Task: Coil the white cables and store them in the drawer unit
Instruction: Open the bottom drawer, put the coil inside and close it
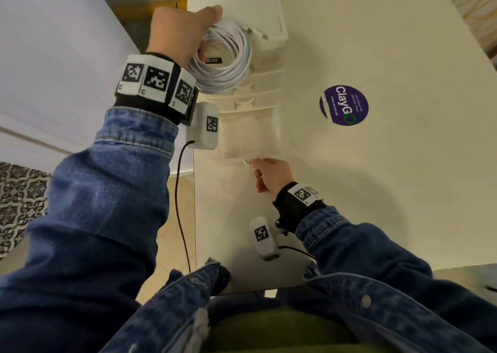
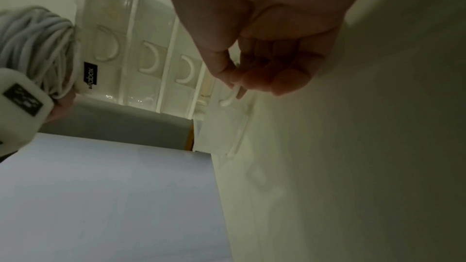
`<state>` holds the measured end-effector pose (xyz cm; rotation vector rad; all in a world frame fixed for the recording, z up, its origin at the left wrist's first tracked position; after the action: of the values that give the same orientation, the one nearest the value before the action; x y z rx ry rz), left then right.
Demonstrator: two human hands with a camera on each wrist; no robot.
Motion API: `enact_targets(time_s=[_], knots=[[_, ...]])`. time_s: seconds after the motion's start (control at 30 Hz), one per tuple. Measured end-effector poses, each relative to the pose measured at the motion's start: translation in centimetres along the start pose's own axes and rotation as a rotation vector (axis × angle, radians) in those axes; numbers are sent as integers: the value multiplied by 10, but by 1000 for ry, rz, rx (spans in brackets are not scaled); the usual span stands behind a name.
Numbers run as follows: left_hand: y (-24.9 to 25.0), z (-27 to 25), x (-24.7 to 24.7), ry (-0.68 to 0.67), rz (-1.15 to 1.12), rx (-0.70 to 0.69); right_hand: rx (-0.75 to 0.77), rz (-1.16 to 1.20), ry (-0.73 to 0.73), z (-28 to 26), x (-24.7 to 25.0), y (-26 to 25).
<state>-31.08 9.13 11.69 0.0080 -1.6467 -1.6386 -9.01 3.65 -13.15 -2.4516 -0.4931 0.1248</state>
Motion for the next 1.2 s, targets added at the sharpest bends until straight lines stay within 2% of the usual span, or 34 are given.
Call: enact_targets(time_s=[0.23,0.33,0.4,0.47,0.53,0.6,0.63,0.7,0.77,0.83,0.97,1.03,1.1,1.2], knots=[[2,-2,-1,-21,45,26,15,-137,-46,-15,4,-5],[3,-10,0,-28,16,27,-14,-337,-112,-20,15,-9],[5,-22,2,16,-93,-15,19,-447,-135,-24,26,-23],[2,-38,1,49,-233,-23,165,-388,-68,-30,44,-55],[-6,-54,-9,32,-303,11,349,-242,70,-41,65,-92],[-19,-66,-30,-41,-331,63,520,-156,170,-53,76,-122],[-26,-70,-43,-92,-336,87,582,-143,175,-58,76,-132],[-42,-79,-67,-177,-334,137,632,-171,94,-62,63,-141],[-62,-84,-84,-200,-331,208,577,-233,-40,-57,42,-135],[-85,-86,-95,-196,-319,291,532,-254,-102,-48,29,-125],[-115,-86,-109,-200,-272,356,585,-475,8,-30,20,-120],[-121,-84,-112,-193,-263,354,671,-571,79,-32,17,-126],[-124,-82,-113,-146,-294,345,750,-686,168,-36,15,-133],[-129,-78,-115,-66,-300,323,762,-824,267,-28,14,-132]])
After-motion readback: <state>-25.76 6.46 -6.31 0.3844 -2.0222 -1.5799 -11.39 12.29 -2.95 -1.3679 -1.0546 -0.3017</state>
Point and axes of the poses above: each hand's wrist, its own z-axis towards the middle knuckle, its own x-axis out of the back of the hand, y = z × x, the point moved 10 cm from there along z, towards the middle knuckle, and after that the axes turned 14 degrees about -x, right-handed, at the moved point
